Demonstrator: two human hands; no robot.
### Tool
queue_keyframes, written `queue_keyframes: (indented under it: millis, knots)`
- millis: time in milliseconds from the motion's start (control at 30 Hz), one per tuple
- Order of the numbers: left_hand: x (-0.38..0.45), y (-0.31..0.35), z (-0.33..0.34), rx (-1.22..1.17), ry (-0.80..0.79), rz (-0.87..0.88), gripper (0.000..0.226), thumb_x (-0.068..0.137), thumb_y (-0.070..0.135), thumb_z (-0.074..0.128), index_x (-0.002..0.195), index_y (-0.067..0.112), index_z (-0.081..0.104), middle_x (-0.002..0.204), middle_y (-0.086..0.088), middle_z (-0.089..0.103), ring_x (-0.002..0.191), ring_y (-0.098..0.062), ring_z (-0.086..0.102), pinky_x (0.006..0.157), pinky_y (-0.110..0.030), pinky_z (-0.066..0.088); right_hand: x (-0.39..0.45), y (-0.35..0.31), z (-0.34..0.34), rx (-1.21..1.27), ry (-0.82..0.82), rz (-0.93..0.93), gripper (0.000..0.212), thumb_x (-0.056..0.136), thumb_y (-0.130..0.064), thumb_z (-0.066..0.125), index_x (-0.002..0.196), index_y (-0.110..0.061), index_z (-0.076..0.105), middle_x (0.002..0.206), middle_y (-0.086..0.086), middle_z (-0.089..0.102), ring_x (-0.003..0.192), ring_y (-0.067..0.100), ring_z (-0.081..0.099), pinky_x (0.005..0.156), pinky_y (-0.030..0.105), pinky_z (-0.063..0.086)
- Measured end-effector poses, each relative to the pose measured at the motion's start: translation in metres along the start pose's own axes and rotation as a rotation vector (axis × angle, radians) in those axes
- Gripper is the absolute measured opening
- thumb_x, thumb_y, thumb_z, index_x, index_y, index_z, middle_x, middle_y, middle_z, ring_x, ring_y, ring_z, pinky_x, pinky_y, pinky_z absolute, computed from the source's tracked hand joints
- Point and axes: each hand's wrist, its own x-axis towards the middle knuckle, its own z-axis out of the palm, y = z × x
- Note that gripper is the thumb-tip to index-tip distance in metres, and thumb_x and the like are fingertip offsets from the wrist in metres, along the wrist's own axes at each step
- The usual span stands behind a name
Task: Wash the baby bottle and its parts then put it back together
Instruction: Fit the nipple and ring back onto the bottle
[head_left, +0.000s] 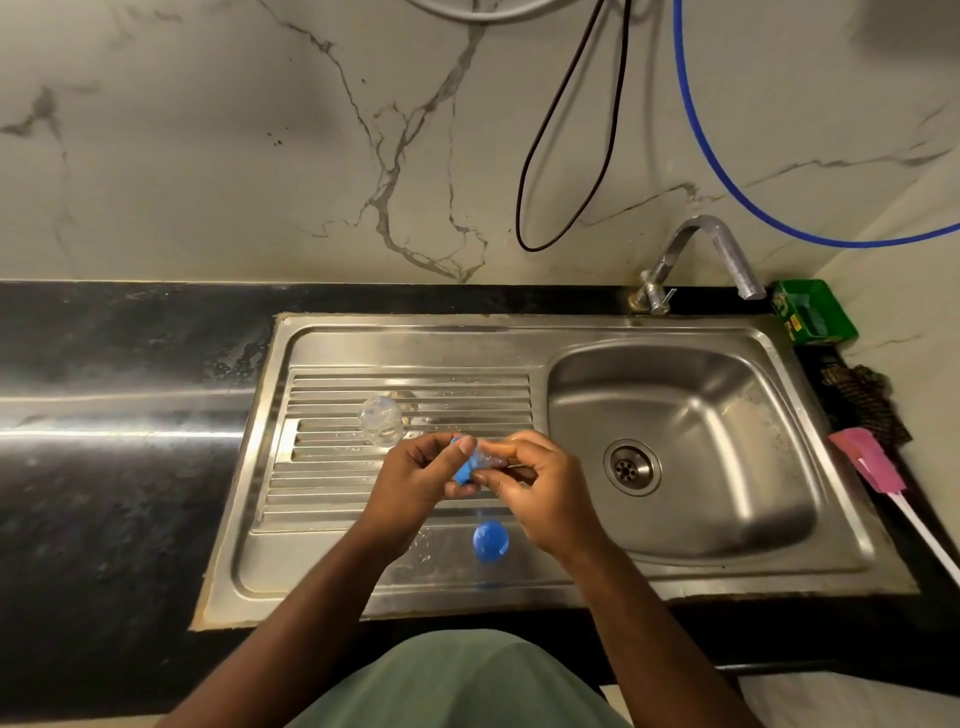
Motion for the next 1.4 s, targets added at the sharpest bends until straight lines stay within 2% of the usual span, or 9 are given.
queue_keyframes:
  millis: [133,300,433,767,1067,1167,1233,1300,1400]
  knots:
    - [0.001,-0.002,0.002,-0.044,0.068,-0.072,0.036,0.090,0.037,0.069,0.096,0.003,0.079,0.097,-0.021,0.077,0.089,-0.029,0.073,0.076,-0.035,0.064,0.002,-0.006,0.005,-0.173,0.012,-0.177,0.015,0.089,-0.012,0.080,0.103,-0.009,0.079,0.092,-0.005,0.070,0.082,0.007,0.068,0.073,0.016,0.056]
    - [0.000,0.003,-0.001,-0.001,0.020,-0.035,0.036,0.094,0.032,0.065,0.105,0.000,0.077,0.094,-0.016,0.077,0.085,-0.023,0.074,0.070,-0.030,0.062,0.005,-0.005,0.001,-0.018,0.060,0.001,0.015,0.088,-0.015,0.081,0.102,-0.011,0.080,0.089,-0.002,0.077,0.084,0.014,0.076,0.076,0.025,0.061]
    - [0.000,0.001,-0.005,-0.082,0.096,-0.071,0.040,0.090,0.031,0.069,0.105,-0.005,0.075,0.091,-0.019,0.076,0.081,-0.026,0.073,0.069,-0.031,0.063,-0.007,-0.005,0.019,-0.200,0.079,-0.239,0.012,0.089,-0.008,0.079,0.101,-0.009,0.078,0.092,-0.004,0.069,0.083,0.005,0.066,0.076,0.016,0.053]
    - [0.002,0.009,-0.010,0.109,0.092,-0.116,0.041,0.096,0.045,0.065,0.104,0.007,0.080,0.086,-0.009,0.080,0.078,-0.020,0.076,0.071,-0.027,0.059,0.003,-0.001,0.022,-0.078,-0.139,-0.011,0.053,0.088,-0.028,0.081,0.137,-0.022,0.062,0.125,-0.011,0.063,0.112,0.008,0.064,0.093,0.028,0.058]
    - [0.014,0.014,-0.019,0.579,0.219,-0.074,0.062,0.100,0.065,0.043,0.099,0.016,0.081,0.084,-0.004,0.080,0.072,-0.017,0.075,0.067,-0.034,0.061,0.013,0.007,0.023,0.092,-0.080,0.211,0.043,0.082,-0.031,0.087,0.115,-0.025,0.060,0.109,-0.013,0.071,0.101,-0.006,0.067,0.081,0.012,0.054]
    - [0.029,0.003,-0.035,0.882,0.503,0.193,0.054,0.093,0.061,0.064,0.135,0.026,0.066,0.137,-0.002,0.067,0.121,-0.014,0.061,0.097,-0.036,0.051,0.016,0.008,0.023,0.164,-0.023,0.263,0.053,0.082,-0.029,0.087,0.125,-0.026,0.057,0.114,-0.014,0.069,0.104,-0.006,0.066,0.083,0.015,0.056]
    - [0.044,-0.006,-0.046,1.014,0.573,0.094,0.082,0.086,0.061,0.076,0.155,0.033,0.042,0.166,-0.004,0.033,0.152,-0.027,0.030,0.114,-0.057,0.034,0.022,0.008,0.025,0.164,-0.012,0.261,0.051,0.082,-0.025,0.087,0.125,-0.026,0.060,0.113,-0.014,0.069,0.102,-0.003,0.068,0.080,0.016,0.057]
    - [0.056,-0.014,-0.053,1.090,0.559,-0.028,0.097,0.084,0.059,0.079,0.162,0.035,0.027,0.173,-0.006,0.016,0.159,-0.032,0.016,0.117,-0.066,0.028,0.027,0.007,0.028,0.156,-0.050,0.252,0.046,0.082,-0.020,0.087,0.121,-0.028,0.062,0.113,-0.016,0.068,0.101,-0.001,0.068,0.080,0.017,0.057]
    - [0.064,-0.018,-0.060,0.975,0.532,-0.049,0.091,0.086,0.042,0.084,0.161,0.028,0.034,0.165,-0.008,0.038,0.149,-0.032,0.038,0.112,-0.057,0.040,0.033,0.005,0.031,0.202,-0.068,0.261,0.045,0.083,-0.015,0.086,0.120,-0.029,0.063,0.115,-0.016,0.067,0.101,0.003,0.069,0.083,0.019,0.058]
